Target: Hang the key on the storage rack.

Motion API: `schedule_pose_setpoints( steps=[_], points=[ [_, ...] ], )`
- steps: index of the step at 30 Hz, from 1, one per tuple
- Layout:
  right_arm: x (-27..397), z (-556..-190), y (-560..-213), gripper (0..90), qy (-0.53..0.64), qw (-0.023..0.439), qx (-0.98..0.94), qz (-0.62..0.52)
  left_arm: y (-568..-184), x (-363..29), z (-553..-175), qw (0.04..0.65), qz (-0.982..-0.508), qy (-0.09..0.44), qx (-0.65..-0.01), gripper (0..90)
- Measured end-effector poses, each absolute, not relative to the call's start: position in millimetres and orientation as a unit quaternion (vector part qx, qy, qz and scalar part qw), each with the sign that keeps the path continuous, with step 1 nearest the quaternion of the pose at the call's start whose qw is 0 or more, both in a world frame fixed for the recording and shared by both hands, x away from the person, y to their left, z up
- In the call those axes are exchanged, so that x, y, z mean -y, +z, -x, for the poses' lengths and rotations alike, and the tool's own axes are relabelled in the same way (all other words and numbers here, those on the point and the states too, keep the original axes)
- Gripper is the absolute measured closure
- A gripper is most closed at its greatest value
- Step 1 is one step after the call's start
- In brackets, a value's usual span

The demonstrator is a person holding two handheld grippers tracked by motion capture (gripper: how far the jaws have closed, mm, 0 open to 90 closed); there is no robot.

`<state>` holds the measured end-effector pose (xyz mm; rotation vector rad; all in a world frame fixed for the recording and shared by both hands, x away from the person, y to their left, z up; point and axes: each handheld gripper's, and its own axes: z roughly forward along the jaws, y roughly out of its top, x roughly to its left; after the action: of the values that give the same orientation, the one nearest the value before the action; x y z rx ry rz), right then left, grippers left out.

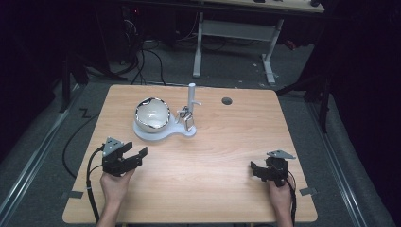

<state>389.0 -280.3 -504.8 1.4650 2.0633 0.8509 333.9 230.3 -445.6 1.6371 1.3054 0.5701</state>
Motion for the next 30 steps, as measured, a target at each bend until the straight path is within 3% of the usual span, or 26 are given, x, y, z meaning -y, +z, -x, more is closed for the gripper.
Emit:
schedule_pose_setpoints(
  steps=[30],
  points=[
    [280, -389, -505, 13.9, 0.31, 0.234, -0.751, -0.534, -464, -243, -339, 0.439, -0.661, 0.232, -0.562, 33.8]
  ],
)
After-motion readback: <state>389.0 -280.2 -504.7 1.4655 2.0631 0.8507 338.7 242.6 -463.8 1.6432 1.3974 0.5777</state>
